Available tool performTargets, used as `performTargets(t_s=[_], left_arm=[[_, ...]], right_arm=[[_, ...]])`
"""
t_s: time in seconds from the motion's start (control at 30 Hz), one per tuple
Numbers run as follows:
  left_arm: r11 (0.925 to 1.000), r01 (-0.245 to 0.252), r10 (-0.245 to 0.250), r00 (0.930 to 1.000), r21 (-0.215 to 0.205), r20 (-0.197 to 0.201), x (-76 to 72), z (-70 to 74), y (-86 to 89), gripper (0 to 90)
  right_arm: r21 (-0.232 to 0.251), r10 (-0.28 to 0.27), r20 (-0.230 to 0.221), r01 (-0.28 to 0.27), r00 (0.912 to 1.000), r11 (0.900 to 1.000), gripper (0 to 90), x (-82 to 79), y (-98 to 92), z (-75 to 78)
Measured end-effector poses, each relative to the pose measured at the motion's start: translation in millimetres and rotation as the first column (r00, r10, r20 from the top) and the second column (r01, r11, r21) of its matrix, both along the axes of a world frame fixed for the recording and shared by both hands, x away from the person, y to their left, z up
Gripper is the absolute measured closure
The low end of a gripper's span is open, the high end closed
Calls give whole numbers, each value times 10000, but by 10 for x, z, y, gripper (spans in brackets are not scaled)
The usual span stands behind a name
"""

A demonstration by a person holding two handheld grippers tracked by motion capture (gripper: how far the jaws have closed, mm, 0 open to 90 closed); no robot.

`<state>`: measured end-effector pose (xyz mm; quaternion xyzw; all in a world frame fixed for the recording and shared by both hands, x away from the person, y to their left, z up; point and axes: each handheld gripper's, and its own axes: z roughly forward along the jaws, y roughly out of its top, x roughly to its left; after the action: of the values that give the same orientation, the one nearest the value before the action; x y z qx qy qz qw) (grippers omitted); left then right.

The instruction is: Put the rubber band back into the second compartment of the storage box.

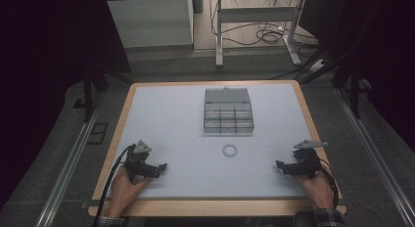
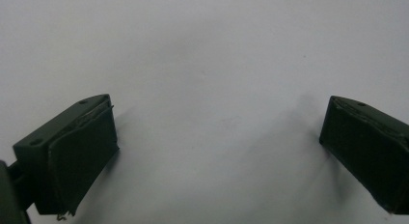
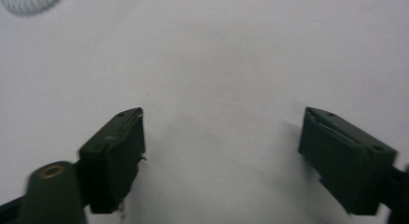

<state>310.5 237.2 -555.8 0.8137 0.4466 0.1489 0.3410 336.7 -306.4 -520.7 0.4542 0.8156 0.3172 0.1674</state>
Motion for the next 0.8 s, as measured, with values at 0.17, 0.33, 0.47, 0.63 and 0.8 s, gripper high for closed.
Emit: performTargets(t_s=[0.17, 0.33, 0.47, 0.63, 0.8], left_arm=[[10000, 3, -3, 10000, 4, 4, -1, 0, 0, 0], [10000, 2, -2, 10000, 2, 4, -1, -1, 0, 0], [10000, 6, -6, 10000, 6, 6, -1, -1, 0, 0], [10000, 3, -3, 10000, 4, 6, -1, -1, 0, 0], [10000, 2, -2, 10000, 2, 7, -1, -1, 0, 0]], right_arm=[[-455, 157, 206, -147, 9997, 9989, 114, -24, 48, -25], [-641, 42, 56, -39, 10000, 9979, 112, -18, 76, -12], [-681, 44, 45, -41, 10000, 9977, 107, -14, 78, -10], [-650, 97, -27, -98, 9999, 9978, 102, -12, 75, -8], [-562, 39, -3, -40, 10000, 9984, 97, -13, 75, -13]])
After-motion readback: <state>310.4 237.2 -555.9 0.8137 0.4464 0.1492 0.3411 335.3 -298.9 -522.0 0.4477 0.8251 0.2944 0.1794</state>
